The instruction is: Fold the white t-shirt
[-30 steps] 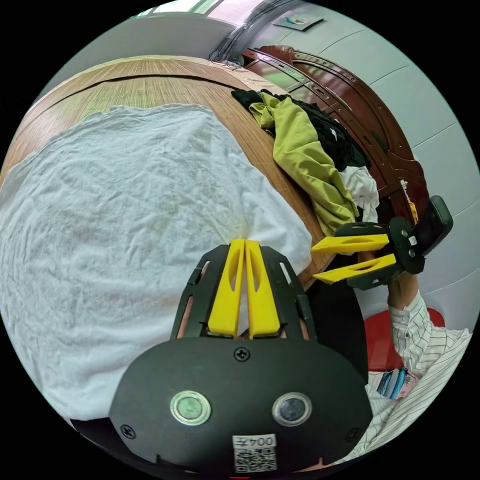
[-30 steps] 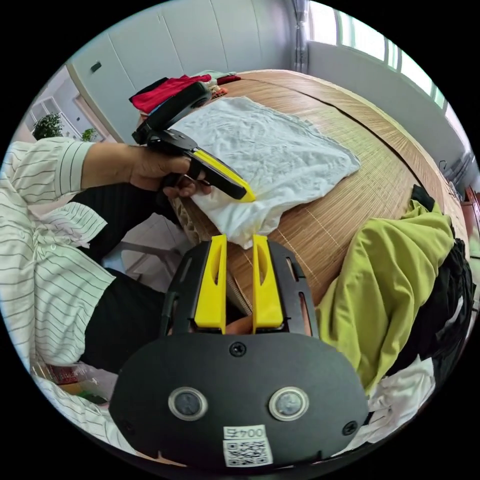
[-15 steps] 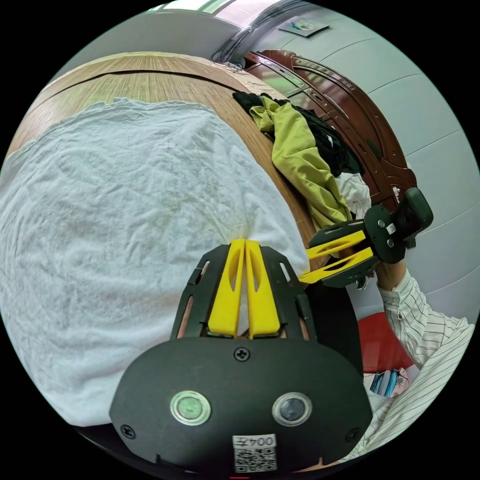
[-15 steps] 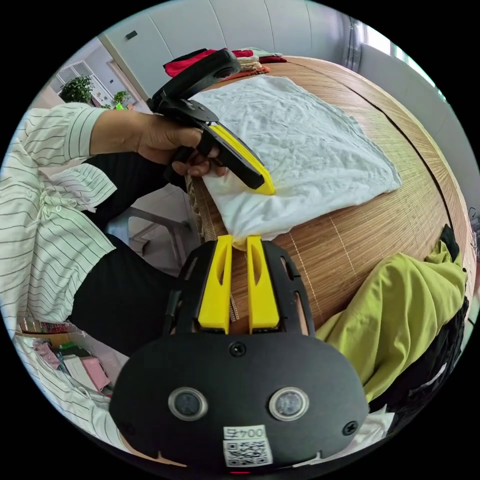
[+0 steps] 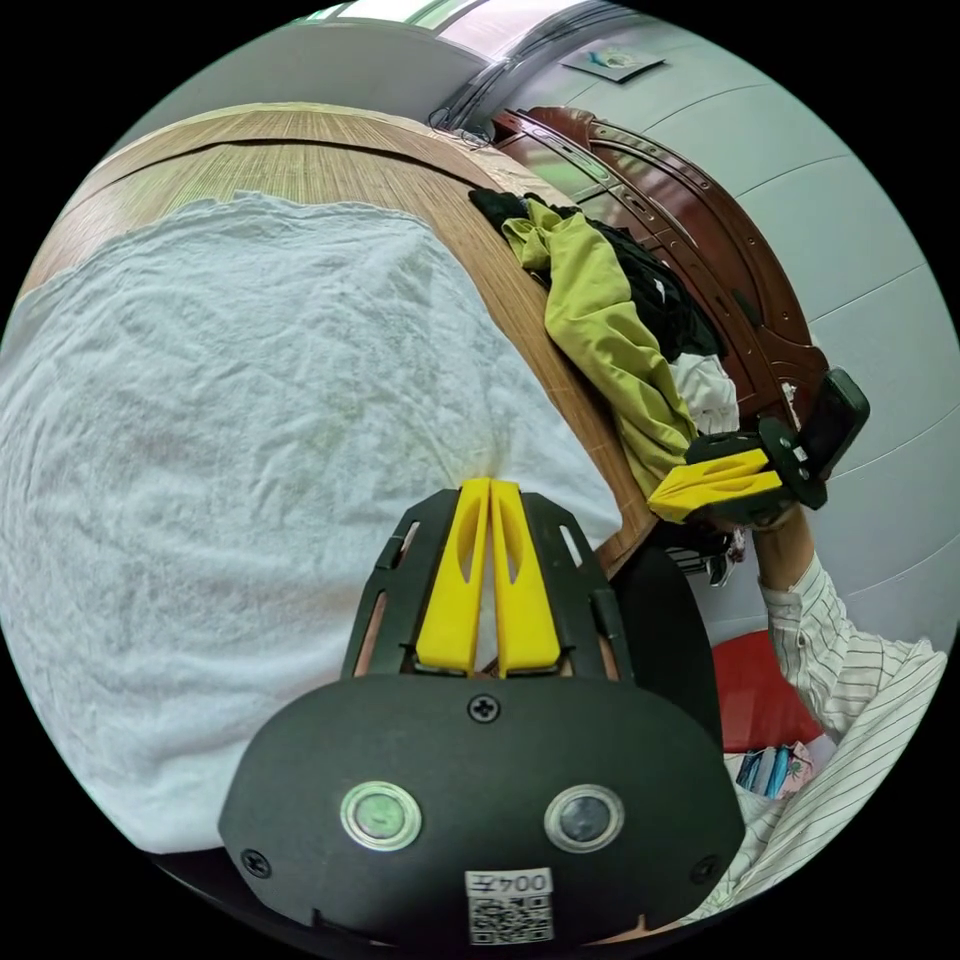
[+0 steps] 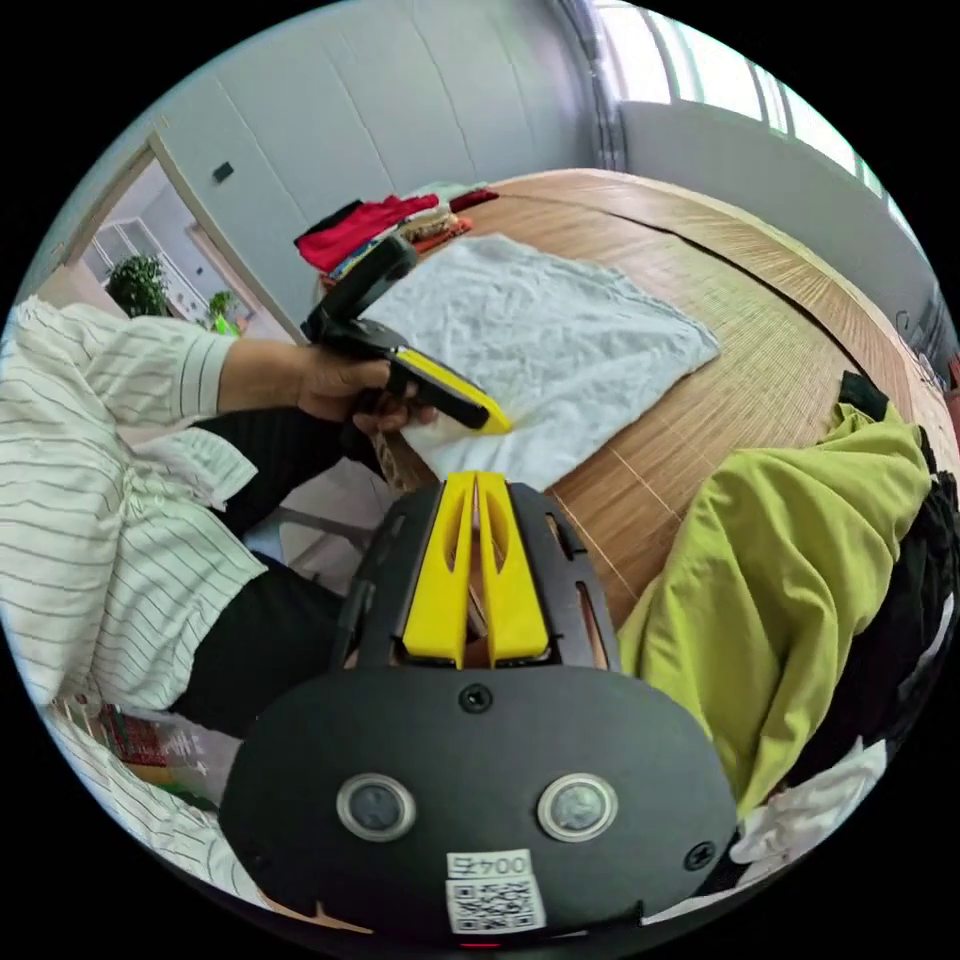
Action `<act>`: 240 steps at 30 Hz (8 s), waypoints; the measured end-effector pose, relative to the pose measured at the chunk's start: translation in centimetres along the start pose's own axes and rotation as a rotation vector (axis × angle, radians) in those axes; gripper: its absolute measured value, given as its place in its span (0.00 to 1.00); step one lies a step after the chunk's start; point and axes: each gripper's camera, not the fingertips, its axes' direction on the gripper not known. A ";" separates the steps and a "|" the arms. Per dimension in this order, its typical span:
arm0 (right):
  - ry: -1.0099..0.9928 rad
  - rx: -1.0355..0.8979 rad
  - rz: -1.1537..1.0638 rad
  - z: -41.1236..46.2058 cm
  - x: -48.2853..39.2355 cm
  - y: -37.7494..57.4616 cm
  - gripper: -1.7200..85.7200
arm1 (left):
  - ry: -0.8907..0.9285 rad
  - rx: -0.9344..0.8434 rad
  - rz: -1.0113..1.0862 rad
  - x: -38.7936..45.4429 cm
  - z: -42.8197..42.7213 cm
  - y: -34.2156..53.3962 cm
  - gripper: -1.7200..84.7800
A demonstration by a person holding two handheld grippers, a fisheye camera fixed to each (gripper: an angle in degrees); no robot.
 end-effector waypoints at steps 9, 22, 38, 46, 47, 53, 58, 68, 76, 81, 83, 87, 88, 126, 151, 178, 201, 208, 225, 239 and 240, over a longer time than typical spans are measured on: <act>0.213 -0.024 0.199 0.4 0.4 2.9 0.03 | 0.006 0.008 0.005 0.2 0.3 1.6 0.03; 0.234 -0.128 0.102 4.3 -1.6 0.8 0.02 | 0.045 0.014 -0.009 -0.5 -0.6 4.5 0.02; 0.472 -0.326 0.289 10.6 -6.9 -8.2 0.01 | -0.143 0.136 0.069 0.1 -14.2 13.7 0.03; 0.533 -0.453 0.258 13.0 -7.8 -11.2 0.01 | -0.438 0.113 -0.036 -13.7 -30.8 28.5 0.03; 0.529 -0.466 0.266 13.2 -7.7 -11.6 0.01 | -0.448 0.070 -0.095 -17.2 -32.6 30.8 0.03; 0.493 -0.475 0.334 13.5 -6.9 -12.7 0.01 | -0.297 0.245 -0.394 -28.1 -43.1 43.4 0.03; 0.496 -0.453 0.388 13.8 -6.8 -13.0 0.01 | 0.056 0.359 -0.559 -33.9 -42.9 49.4 0.07; 0.486 -0.463 0.415 14.2 -6.4 -13.6 0.01 | 0.251 0.499 -0.725 -40.2 -43.8 54.3 0.11; 0.460 -0.435 0.440 13.9 -5.9 -13.1 0.01 | 0.232 0.510 -0.772 -42.0 -46.2 57.1 0.11; 0.456 -0.432 0.438 13.8 -5.8 -12.8 0.02 | 0.272 0.502 -0.720 -41.6 -46.7 55.2 0.12; 0.451 -0.428 0.442 13.7 -5.7 -12.7 0.02 | 0.264 0.479 -0.703 -41.1 -46.6 53.8 0.11; 0.446 -0.420 0.448 13.5 -5.5 -12.3 0.02 | 0.198 0.450 -0.726 -40.4 -46.8 52.8 0.08; 0.446 -0.419 0.448 13.5 -5.5 -12.2 0.02 | 0.199 0.452 -0.730 -40.2 -46.8 52.7 0.07; 0.432 -0.300 0.387 10.8 -6.7 -5.0 0.02 | -0.741 -0.051 0.350 -0.1 -32.0 21.8 0.02; 0.292 -0.029 0.380 9.2 -10.3 -4.0 0.09 | -0.651 -0.014 0.278 0.5 -34.8 14.3 0.02; 0.081 0.148 0.867 1.1 -1.5 11.4 0.03 | -0.506 -0.045 0.317 5.6 -25.7 7.3 0.02; 0.338 -0.065 0.589 5.1 -7.2 2.5 0.10 | -0.449 -0.031 0.241 1.7 -25.7 7.4 0.02; 0.442 -0.258 0.249 6.3 -8.9 0.3 0.09 | -0.434 -0.037 0.235 1.0 -25.6 7.6 0.02; 0.445 -0.282 -0.014 8.0 -10.6 -3.3 0.07 | -0.413 -0.034 0.215 0.3 -25.0 8.6 0.02; 0.523 -0.456 -0.157 8.1 -9.7 -3.4 0.01 | -0.403 -0.039 0.215 0.1 -24.2 9.6 0.02; 0.526 -0.445 -0.127 7.4 -9.4 -3.1 0.01 | -0.402 -0.038 0.213 0.1 -24.2 9.6 0.02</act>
